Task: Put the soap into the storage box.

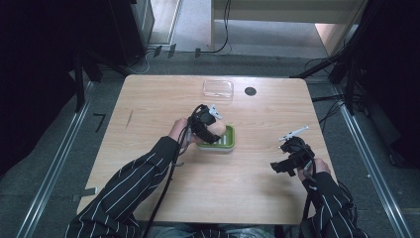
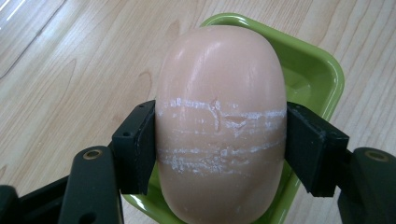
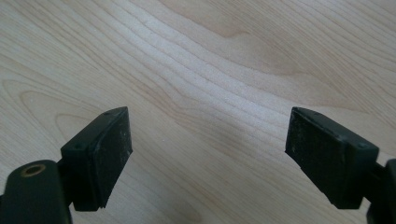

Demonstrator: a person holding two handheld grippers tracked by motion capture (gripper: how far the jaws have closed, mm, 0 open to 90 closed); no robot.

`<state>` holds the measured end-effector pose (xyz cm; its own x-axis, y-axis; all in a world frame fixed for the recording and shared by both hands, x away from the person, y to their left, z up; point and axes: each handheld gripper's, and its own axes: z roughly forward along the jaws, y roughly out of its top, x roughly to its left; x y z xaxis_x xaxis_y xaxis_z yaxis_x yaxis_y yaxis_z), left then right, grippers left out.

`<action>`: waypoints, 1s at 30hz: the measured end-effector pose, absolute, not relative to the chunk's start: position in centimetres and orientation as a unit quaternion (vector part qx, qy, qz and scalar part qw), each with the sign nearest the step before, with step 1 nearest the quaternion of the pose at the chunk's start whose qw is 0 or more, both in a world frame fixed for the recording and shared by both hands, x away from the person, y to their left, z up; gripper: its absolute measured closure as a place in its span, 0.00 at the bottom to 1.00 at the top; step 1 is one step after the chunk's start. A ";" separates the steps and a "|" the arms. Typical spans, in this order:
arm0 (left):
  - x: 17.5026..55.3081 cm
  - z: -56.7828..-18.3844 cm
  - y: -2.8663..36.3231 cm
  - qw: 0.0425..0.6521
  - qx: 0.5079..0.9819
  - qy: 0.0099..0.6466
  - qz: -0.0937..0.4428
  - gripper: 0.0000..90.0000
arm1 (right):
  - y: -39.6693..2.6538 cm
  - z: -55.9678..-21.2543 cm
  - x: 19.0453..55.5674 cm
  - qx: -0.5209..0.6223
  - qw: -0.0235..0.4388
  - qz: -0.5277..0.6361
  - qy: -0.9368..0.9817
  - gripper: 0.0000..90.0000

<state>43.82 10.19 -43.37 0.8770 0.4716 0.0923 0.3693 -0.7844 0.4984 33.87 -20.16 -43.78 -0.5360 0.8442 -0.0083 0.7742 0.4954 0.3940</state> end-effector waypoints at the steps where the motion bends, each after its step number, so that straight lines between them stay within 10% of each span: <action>1: 43.8 -43.4 10.2 0.240 0.939 0.224 0.107 0.37 | -20.2 -43.8 33.9 0.470 0.100 0.176 0.859 0.17; 30: 44.1 -45.0 9.8 0.221 0.943 0.223 0.107 0.37 | -20.1 -43.8 33.8 0.470 0.100 0.173 0.860 0.17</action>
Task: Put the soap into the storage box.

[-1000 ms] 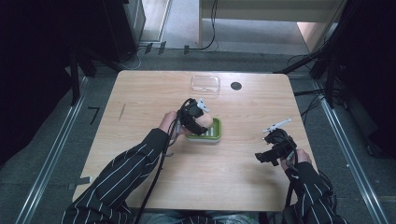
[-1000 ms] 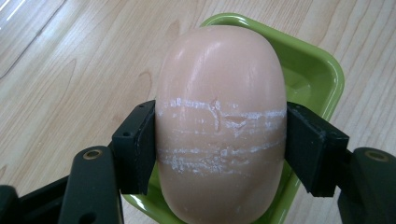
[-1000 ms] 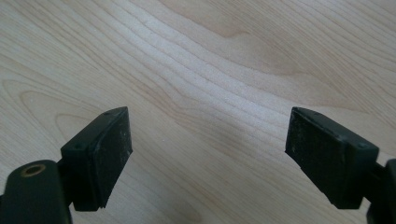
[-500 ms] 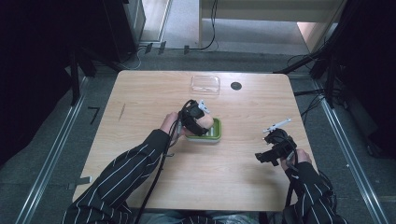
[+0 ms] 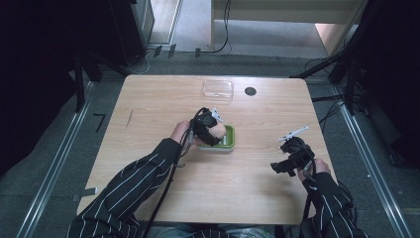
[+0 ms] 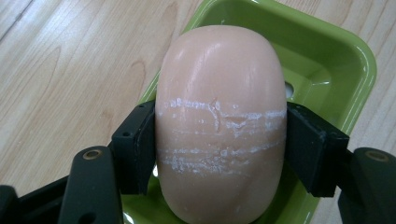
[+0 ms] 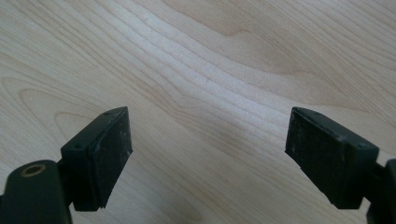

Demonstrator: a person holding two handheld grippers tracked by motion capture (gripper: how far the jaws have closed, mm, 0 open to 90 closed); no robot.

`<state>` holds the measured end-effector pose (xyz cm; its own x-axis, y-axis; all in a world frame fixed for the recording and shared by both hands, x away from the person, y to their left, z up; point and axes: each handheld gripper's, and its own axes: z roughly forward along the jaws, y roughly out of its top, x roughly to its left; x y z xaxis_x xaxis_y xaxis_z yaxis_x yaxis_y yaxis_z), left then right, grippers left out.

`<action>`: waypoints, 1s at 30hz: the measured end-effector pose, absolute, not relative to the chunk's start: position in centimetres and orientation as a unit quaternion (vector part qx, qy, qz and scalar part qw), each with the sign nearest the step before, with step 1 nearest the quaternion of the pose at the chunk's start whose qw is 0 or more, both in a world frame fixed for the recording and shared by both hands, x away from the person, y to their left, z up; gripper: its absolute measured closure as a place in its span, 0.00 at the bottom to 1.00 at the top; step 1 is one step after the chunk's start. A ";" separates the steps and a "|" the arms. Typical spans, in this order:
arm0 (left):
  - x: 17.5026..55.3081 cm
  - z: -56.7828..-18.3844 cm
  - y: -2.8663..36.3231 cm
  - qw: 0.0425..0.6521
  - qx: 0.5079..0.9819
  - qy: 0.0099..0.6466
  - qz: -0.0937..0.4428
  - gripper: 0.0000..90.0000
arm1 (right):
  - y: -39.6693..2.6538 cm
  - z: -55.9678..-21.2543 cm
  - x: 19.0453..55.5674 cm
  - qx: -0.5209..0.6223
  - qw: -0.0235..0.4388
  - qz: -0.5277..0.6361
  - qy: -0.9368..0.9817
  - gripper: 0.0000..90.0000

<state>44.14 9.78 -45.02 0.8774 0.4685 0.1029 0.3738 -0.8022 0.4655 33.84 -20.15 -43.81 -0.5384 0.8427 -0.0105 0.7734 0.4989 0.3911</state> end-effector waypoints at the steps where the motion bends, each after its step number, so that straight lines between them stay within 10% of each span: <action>1: 44.1 -45.0 9.8 0.221 0.943 0.224 0.107 0.37 | -20.2 -43.8 33.9 0.471 0.100 0.172 0.860 0.17; 30: 43.9 -45.3 9.6 0.218 0.943 0.228 0.103 0.37 | -20.2 -43.8 33.9 0.471 0.101 0.171 0.859 0.17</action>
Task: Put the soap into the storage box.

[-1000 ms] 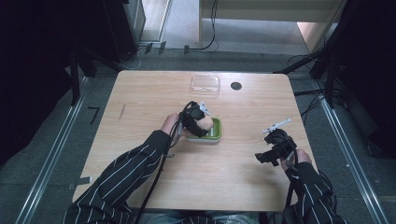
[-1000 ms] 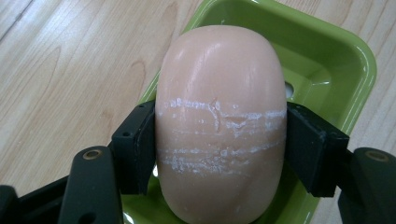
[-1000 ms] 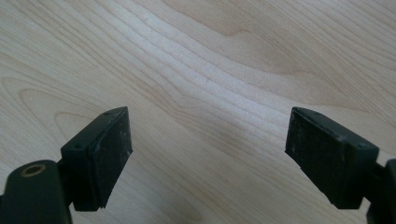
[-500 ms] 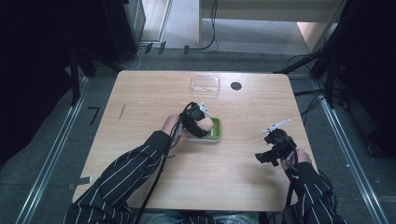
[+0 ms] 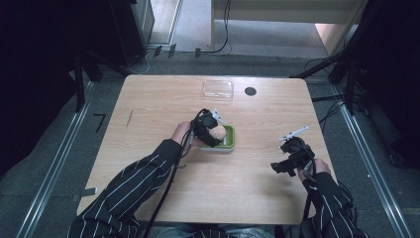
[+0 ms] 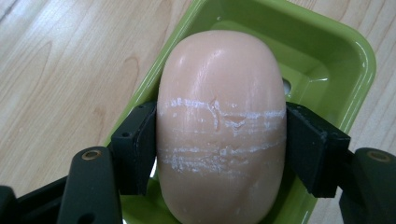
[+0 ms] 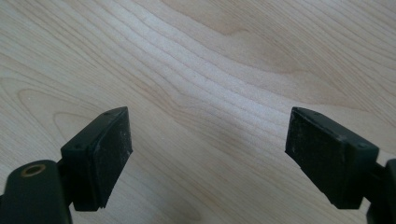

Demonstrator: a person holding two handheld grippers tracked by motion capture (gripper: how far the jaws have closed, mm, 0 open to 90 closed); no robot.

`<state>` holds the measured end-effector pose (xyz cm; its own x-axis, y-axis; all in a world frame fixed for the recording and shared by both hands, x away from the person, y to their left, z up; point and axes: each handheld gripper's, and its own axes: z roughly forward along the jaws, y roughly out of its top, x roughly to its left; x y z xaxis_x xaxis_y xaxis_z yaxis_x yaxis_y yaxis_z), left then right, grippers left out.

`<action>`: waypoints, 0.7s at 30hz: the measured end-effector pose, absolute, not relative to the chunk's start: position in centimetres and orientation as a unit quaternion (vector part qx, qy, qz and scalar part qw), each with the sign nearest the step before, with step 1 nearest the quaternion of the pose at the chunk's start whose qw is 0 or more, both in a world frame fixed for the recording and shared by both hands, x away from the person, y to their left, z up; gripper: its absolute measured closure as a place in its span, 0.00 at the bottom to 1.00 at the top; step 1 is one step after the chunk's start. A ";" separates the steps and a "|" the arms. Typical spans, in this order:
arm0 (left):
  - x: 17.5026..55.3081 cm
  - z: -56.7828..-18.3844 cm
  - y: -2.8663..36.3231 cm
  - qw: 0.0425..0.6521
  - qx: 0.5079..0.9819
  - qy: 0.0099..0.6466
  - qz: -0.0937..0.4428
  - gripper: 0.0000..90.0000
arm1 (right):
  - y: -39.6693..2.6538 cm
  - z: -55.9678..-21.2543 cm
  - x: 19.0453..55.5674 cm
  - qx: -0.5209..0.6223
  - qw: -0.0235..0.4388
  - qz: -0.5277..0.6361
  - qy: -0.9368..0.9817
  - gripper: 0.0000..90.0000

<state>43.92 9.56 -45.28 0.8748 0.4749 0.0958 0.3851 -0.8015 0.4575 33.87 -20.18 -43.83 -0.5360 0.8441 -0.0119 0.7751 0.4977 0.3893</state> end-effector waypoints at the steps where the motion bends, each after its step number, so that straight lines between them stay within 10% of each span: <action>1: 43.9 -45.3 9.5 0.218 0.943 0.228 0.104 0.36 | -20.2 -43.8 33.9 0.471 0.101 0.171 0.860 0.17; 21: 43.8 -45.2 9.5 0.214 0.944 0.222 0.119 0.32 | -20.2 -43.9 33.9 0.471 0.099 0.171 0.860 0.17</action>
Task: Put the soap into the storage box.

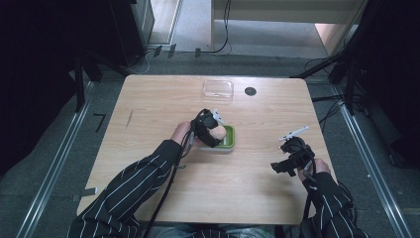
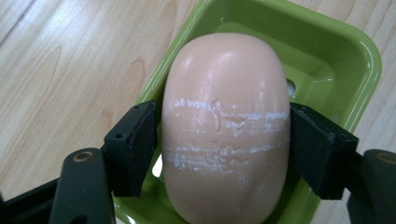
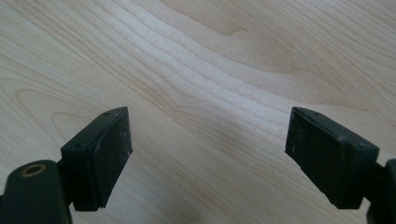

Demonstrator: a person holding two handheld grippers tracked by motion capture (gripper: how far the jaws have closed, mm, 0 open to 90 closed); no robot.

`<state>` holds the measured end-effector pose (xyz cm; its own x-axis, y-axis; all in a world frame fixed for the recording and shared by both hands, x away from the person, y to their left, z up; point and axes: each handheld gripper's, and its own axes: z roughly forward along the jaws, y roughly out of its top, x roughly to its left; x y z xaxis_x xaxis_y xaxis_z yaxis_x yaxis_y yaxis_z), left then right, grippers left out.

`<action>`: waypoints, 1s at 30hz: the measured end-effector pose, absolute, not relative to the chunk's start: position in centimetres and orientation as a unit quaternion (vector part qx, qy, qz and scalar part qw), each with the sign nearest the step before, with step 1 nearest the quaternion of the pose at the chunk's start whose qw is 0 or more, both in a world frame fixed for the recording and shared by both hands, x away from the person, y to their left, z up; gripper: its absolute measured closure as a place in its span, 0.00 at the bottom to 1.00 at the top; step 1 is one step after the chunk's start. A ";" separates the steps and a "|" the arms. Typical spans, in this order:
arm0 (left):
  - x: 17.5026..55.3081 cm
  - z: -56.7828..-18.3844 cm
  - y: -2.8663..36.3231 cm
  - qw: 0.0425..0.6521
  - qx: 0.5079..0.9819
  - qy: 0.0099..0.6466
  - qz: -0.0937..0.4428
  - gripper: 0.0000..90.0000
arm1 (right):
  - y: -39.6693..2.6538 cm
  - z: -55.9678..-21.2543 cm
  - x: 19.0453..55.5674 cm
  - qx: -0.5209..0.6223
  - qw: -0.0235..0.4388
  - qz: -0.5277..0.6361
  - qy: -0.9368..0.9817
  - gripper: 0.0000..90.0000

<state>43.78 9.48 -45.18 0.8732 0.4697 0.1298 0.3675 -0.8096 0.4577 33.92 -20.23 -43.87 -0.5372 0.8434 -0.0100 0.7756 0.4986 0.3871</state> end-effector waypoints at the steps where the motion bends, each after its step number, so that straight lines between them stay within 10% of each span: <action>1: 43.8 -45.1 9.5 0.214 0.944 0.223 0.120 0.32 | -20.2 -43.9 33.9 0.471 0.099 0.171 0.860 0.17; 30: 43.7 -43.7 9.7 0.225 0.939 0.226 0.131 0.15 | -20.4 -43.9 33.8 0.472 0.097 0.173 0.859 0.17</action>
<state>43.66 9.68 -43.71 0.8634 0.4834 0.1443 0.3655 -0.7966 0.4815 33.83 -20.44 -43.87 -0.5362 0.8441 -0.0040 0.7767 0.4952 0.3892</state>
